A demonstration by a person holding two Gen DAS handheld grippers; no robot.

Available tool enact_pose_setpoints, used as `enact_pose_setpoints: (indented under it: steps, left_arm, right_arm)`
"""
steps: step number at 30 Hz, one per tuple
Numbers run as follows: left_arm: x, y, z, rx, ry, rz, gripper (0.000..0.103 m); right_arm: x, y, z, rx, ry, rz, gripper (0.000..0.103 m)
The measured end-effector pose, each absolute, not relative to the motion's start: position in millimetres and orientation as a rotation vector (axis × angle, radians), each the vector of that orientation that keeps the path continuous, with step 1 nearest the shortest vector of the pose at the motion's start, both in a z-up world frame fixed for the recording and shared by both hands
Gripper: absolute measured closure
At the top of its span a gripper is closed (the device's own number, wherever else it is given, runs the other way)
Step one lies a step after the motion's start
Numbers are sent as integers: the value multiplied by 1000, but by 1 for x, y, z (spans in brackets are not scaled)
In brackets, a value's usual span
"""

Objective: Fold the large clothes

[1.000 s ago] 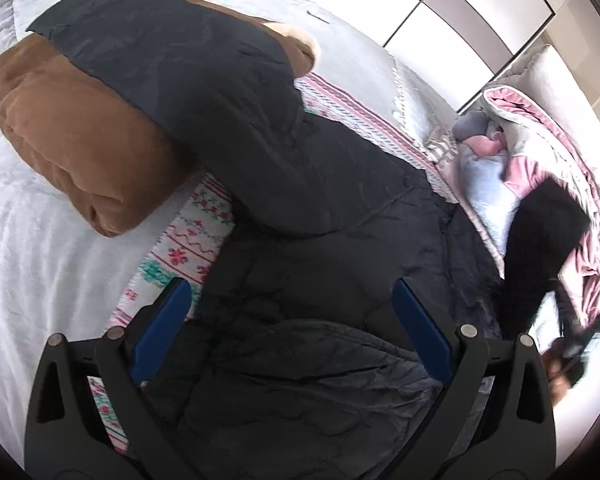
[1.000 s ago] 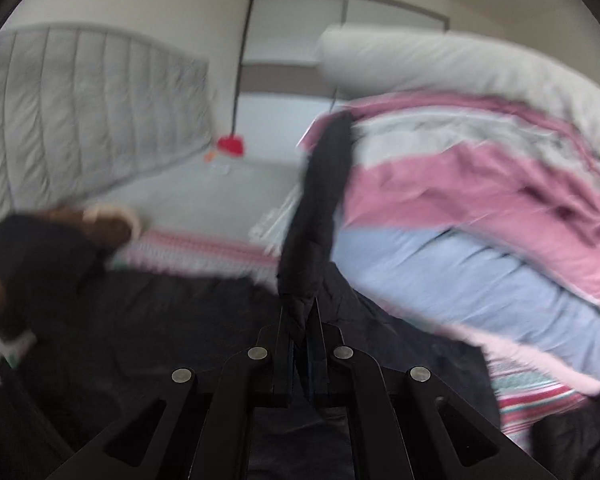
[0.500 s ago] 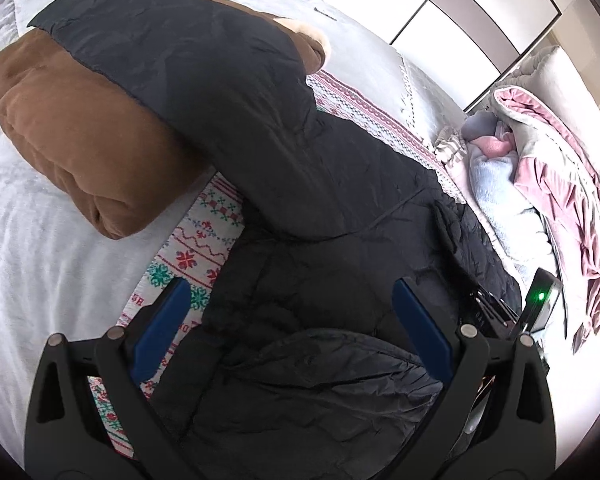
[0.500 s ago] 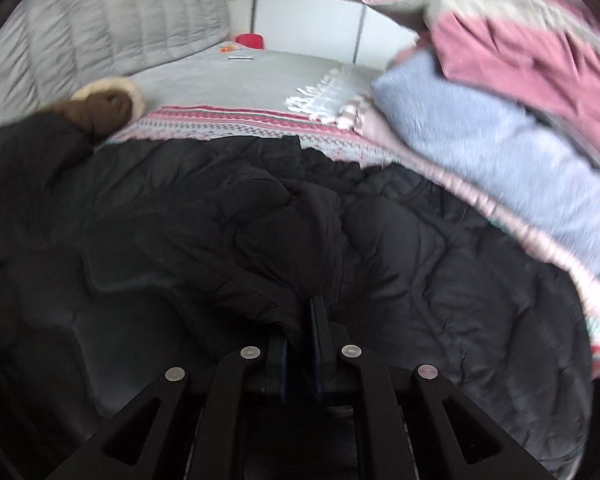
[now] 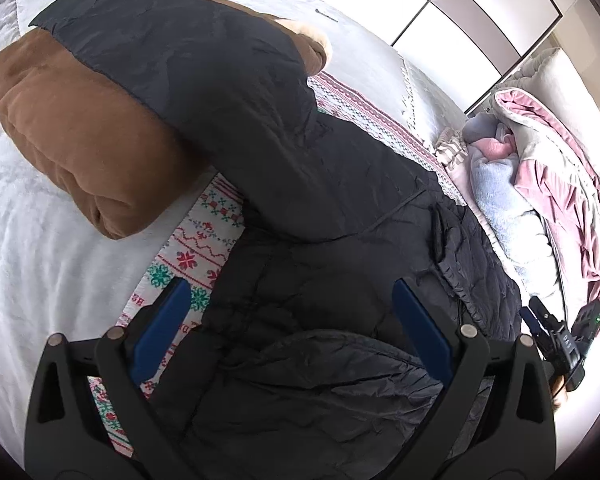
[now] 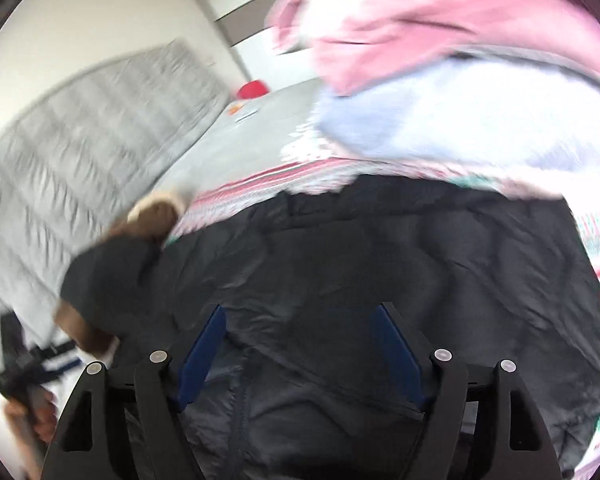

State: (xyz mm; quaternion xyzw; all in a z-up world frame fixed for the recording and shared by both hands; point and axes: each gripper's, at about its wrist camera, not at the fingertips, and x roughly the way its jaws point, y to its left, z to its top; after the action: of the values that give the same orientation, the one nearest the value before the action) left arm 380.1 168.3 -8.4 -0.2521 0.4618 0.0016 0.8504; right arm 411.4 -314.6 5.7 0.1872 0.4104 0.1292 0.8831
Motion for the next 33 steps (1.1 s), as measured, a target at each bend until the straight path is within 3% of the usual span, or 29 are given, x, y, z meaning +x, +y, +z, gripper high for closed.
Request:
enact_pose_setpoints:
  steps: [10,14,23,26,30,33]
  left_arm:
    - [381,162,-10,-510,975,11,3]
    - [382,163,-11,-498,978,18,3]
    - [375,205,1,-554,897,120,3]
    - [370,224,8,-584,849,156,3]
    - [364,253,20,-638,766,201,3]
    - [375,280,27,-668,749,268,3]
  right_arm:
    - [404,-403,-83,421,1041,-74,25]
    - [410,-387,-72,316,1094,-128,25]
    - [302,-368,21,613,1013,48,21]
    - [261,-345,13,582,922,169,14]
    - [271,-335,-13,438,968,91,14]
    - [270,-362,-14,538,941,77,14]
